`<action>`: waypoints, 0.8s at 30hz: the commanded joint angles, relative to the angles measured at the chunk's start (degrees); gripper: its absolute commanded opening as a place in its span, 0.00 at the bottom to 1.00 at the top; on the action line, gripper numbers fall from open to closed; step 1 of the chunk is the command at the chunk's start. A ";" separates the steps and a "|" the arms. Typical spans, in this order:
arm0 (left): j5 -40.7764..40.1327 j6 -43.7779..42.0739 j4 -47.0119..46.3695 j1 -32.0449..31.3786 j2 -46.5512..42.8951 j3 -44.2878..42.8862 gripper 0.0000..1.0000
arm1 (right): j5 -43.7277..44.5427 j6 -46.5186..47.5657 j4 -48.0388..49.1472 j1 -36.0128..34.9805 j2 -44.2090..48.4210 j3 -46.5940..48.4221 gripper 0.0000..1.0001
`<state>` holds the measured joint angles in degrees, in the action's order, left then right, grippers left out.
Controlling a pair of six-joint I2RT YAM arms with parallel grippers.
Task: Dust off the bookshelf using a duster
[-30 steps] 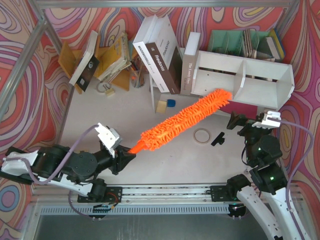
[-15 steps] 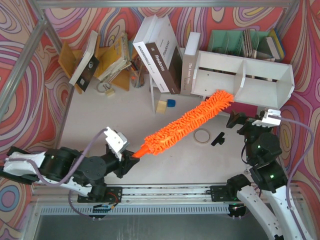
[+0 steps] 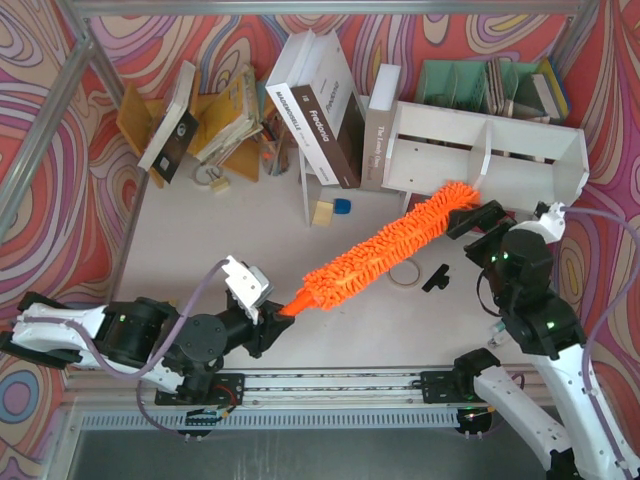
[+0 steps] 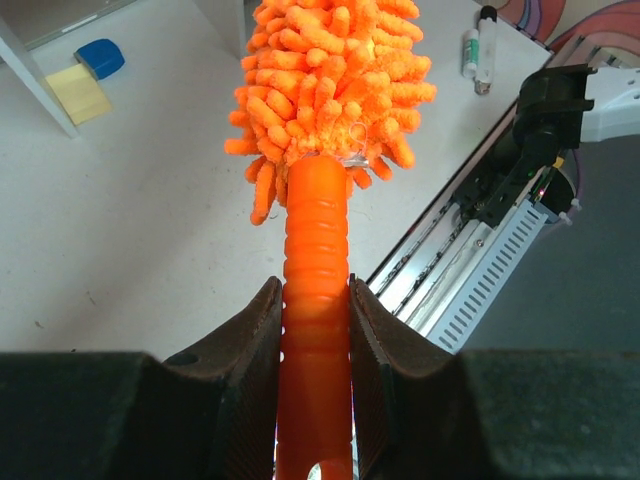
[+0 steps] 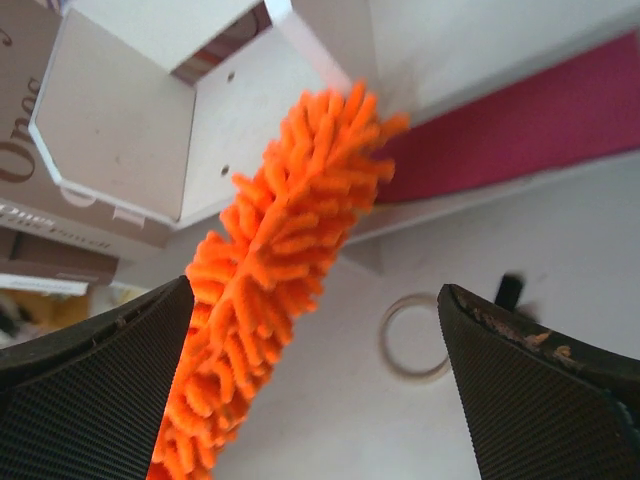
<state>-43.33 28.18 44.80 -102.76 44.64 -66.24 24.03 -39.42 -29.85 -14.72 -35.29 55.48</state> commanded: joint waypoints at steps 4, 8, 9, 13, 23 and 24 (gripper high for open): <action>-2.58 -3.89 -7.63 0.23 0.18 0.86 0.00 | -12.33 -22.40 0.09 -0.22 -0.31 -4.44 0.99; -1.98 -4.99 -9.56 0.19 0.27 1.30 0.00 | -15.55 -25.37 6.31 -0.19 -2.21 -7.58 0.99; -1.75 -5.17 -10.15 0.19 0.35 1.51 0.00 | -16.17 -25.89 7.45 -0.15 -2.49 -8.01 0.98; -1.29 -5.85 -11.70 0.17 1.14 1.99 0.00 | -16.98 -27.53 11.47 -0.22 -2.39 -9.37 0.99; 1.04 -8.01 -16.65 0.07 2.19 2.32 0.00 | -17.84 -31.00 17.04 -0.22 -6.08 -11.18 0.83; 0.87 -8.12 -16.78 0.11 2.31 2.34 0.00 | -17.68 -30.98 17.63 -0.18 -6.47 -11.18 0.80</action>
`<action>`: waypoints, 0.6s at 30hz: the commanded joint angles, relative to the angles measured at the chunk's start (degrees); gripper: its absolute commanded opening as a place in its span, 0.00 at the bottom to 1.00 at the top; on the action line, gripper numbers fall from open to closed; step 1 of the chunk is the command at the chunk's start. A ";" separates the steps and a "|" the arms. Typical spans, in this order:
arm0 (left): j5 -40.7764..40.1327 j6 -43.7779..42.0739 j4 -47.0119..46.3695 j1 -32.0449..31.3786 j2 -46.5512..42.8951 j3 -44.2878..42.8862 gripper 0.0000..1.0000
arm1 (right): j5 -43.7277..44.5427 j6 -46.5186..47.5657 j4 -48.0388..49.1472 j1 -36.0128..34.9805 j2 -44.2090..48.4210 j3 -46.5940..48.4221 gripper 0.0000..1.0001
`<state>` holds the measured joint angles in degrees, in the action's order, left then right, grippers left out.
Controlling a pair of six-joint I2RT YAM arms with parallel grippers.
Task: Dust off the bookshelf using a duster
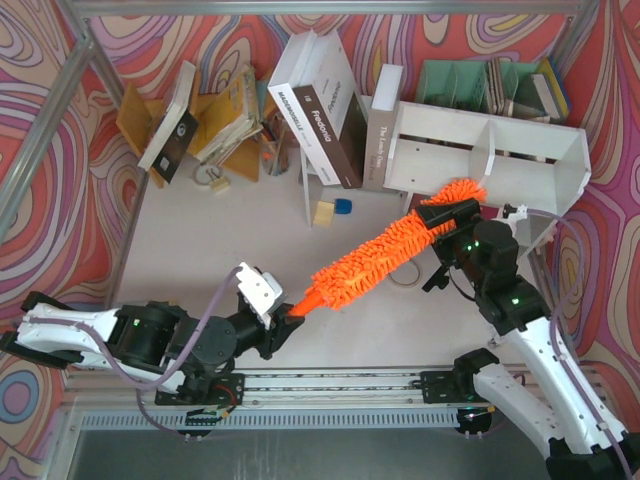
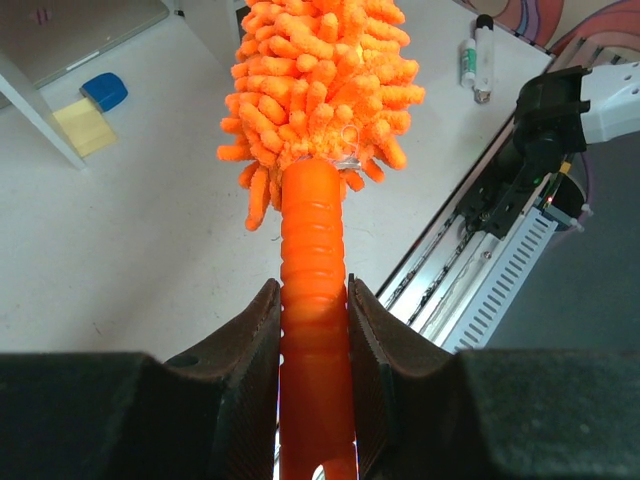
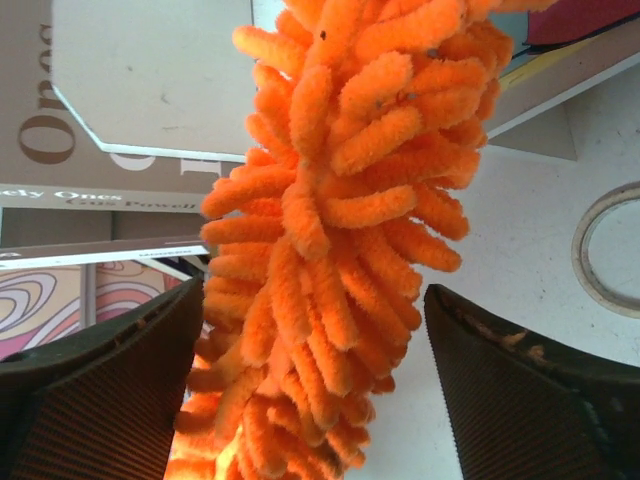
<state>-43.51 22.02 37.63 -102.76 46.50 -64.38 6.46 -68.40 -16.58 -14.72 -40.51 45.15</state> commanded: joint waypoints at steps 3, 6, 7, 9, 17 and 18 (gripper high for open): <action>0.79 -2.30 -10.17 0.20 0.65 0.76 0.00 | 0.21 -2.00 5.74 -0.22 -2.30 -0.71 0.66; 0.54 -2.51 -10.53 0.16 0.86 0.91 0.00 | 0.73 -2.49 6.14 -0.22 -3.13 -0.57 0.50; 0.40 -2.43 -10.30 0.17 0.95 0.84 0.00 | 0.79 -2.71 6.52 -0.24 -3.24 -0.65 0.43; 0.23 -2.15 -9.62 0.10 1.05 0.51 0.00 | 0.40 -3.71 7.26 -0.22 -3.30 -0.99 0.31; -2.11 0.22 -4.75 0.15 0.44 -0.46 0.15 | -0.55 -6.38 8.73 -0.22 -2.72 0.31 0.11; -2.48 0.58 -3.70 0.16 0.43 -0.80 0.22 | -0.81 -6.70 9.02 -0.22 -2.60 0.57 0.10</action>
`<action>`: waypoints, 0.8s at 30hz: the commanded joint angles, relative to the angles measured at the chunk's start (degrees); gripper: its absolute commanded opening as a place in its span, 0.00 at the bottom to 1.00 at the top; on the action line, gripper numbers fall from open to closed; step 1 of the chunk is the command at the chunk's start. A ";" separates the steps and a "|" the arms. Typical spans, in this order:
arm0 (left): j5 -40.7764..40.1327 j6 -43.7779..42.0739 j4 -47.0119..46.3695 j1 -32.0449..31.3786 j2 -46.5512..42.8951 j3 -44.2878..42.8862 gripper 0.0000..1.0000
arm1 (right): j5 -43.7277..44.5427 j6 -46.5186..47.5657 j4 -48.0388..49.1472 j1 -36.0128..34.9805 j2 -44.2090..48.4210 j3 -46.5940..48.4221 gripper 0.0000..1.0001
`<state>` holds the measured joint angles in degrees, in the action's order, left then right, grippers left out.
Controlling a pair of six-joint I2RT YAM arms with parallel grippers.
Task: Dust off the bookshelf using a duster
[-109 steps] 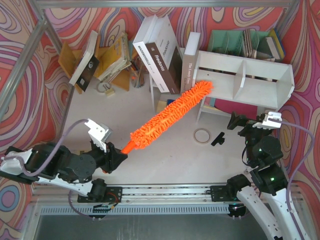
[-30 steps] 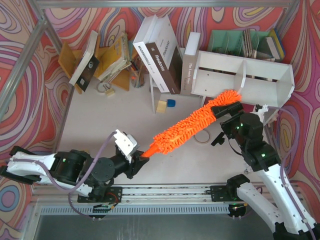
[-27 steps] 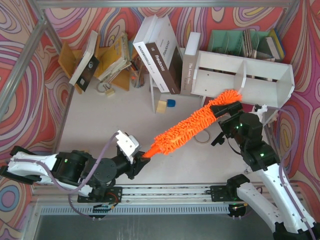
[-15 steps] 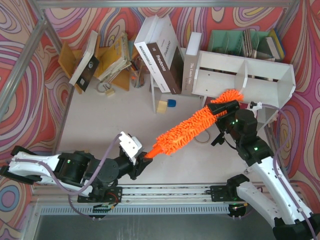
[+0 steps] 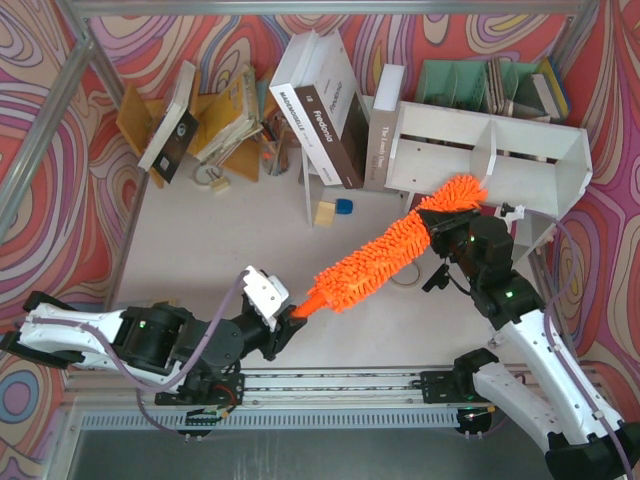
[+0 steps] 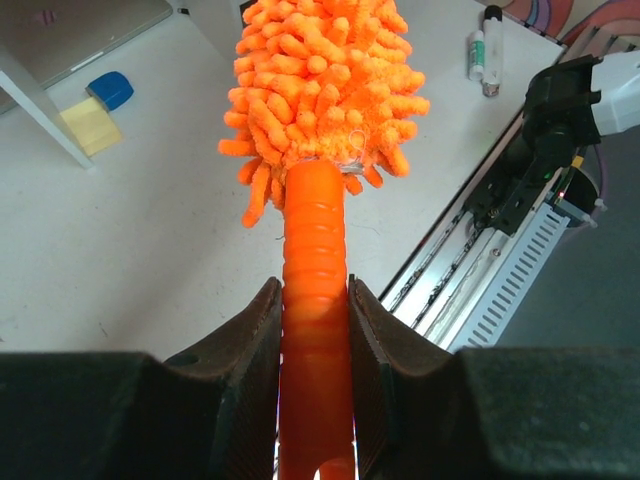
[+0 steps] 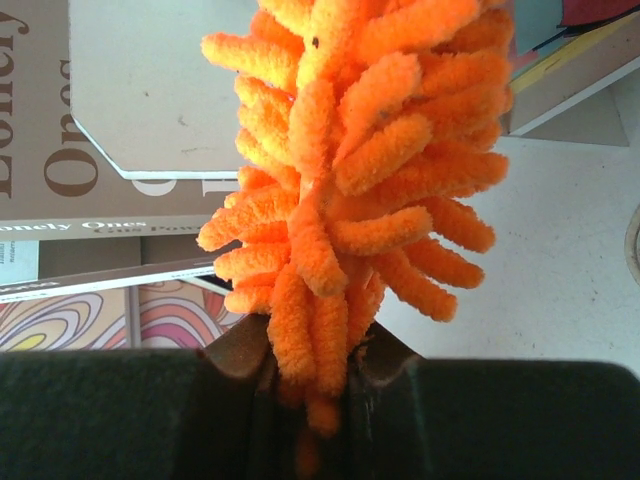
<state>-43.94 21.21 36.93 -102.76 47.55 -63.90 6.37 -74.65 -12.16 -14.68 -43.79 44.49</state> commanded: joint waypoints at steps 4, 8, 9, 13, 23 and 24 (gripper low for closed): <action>-3.57 4.31 1.72 0.09 -1.45 -2.34 0.50 | -1.05 -0.80 5.97 -0.26 0.92 2.40 0.07; -4.76 7.53 4.62 0.19 -3.92 -2.73 0.71 | -0.89 0.03 7.69 -0.26 1.01 3.87 0.05; -5.16 8.32 5.29 0.20 -4.37 -2.83 0.74 | -0.75 0.30 7.87 -0.26 1.00 4.19 0.04; -4.18 10.09 7.92 0.30 -2.31 -4.61 0.83 | -0.95 0.97 9.90 -0.22 0.78 4.61 0.02; 12.60 15.25 12.11 11.93 8.43 -8.01 0.89 | -1.07 3.24 13.28 -0.26 -0.53 6.59 0.02; 13.46 15.28 12.07 12.49 8.44 -8.04 0.88 | -1.09 3.30 13.35 -0.26 -0.63 6.77 0.02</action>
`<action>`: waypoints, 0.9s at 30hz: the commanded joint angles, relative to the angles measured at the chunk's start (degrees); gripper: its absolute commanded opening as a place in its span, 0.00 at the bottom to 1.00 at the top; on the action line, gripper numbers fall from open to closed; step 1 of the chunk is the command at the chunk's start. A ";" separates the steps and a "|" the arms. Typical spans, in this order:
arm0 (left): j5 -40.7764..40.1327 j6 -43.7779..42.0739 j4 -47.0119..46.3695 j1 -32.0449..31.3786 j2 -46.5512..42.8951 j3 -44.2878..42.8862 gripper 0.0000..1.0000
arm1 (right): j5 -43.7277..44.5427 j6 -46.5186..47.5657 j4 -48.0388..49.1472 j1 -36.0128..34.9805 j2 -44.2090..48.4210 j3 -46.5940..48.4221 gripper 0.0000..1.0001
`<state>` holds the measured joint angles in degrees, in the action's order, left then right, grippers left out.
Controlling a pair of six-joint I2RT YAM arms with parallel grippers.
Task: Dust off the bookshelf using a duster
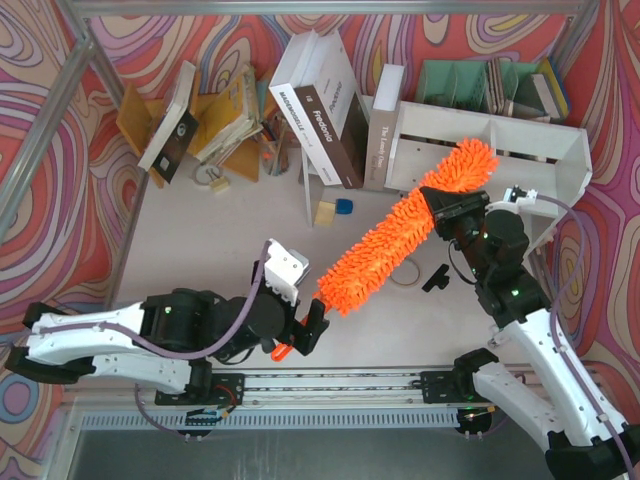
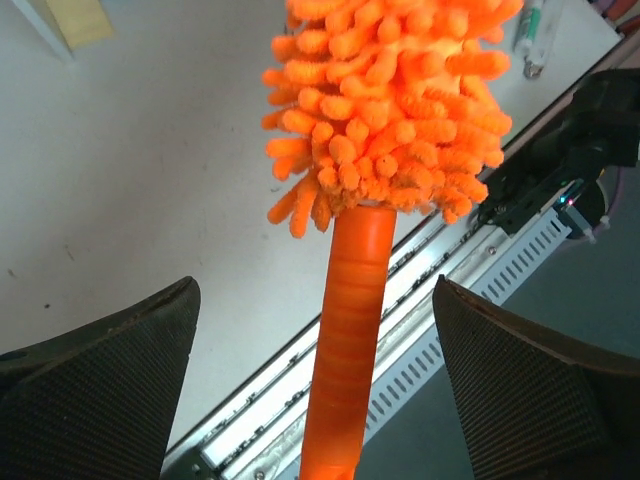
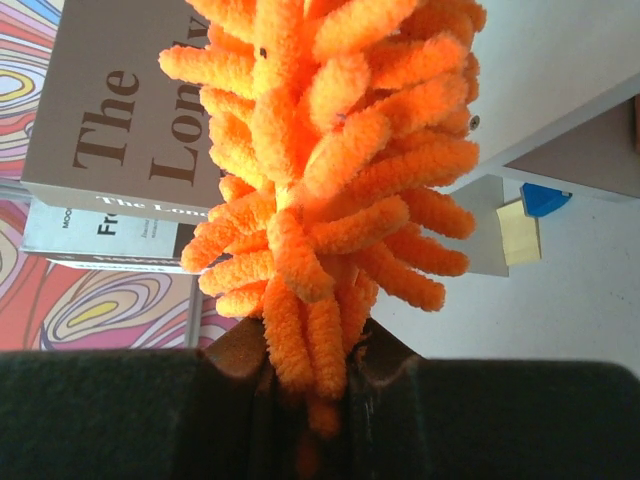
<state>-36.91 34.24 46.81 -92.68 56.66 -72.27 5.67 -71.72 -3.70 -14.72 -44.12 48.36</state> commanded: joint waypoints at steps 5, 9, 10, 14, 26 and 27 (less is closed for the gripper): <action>11.85 2.61 1.40 5.49 0.65 0.34 0.79 | -0.68 0.29 6.43 -0.22 -0.70 2.63 0.02; 15.24 2.37 0.61 7.44 3.01 0.42 0.76 | -1.09 0.18 6.78 -0.22 -0.99 2.76 0.02; 15.80 2.33 0.31 7.83 3.57 0.36 0.76 | -1.03 0.18 6.82 -0.22 -0.98 2.76 0.02; 17.91 1.82 -0.90 9.36 5.03 0.46 0.71 | -1.18 0.36 7.01 -0.20 -0.93 2.62 0.02; 16.90 2.04 0.69 10.68 5.79 -0.79 0.21 | 0.37 1.41 5.04 -0.22 -0.52 2.38 0.10; 16.54 2.06 1.26 10.68 5.67 -1.02 0.18 | 0.61 1.48 4.53 -0.18 -0.39 2.48 0.15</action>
<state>-17.06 33.71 46.00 -82.81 63.02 -72.34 4.67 -70.46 -0.49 -14.85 -45.56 49.01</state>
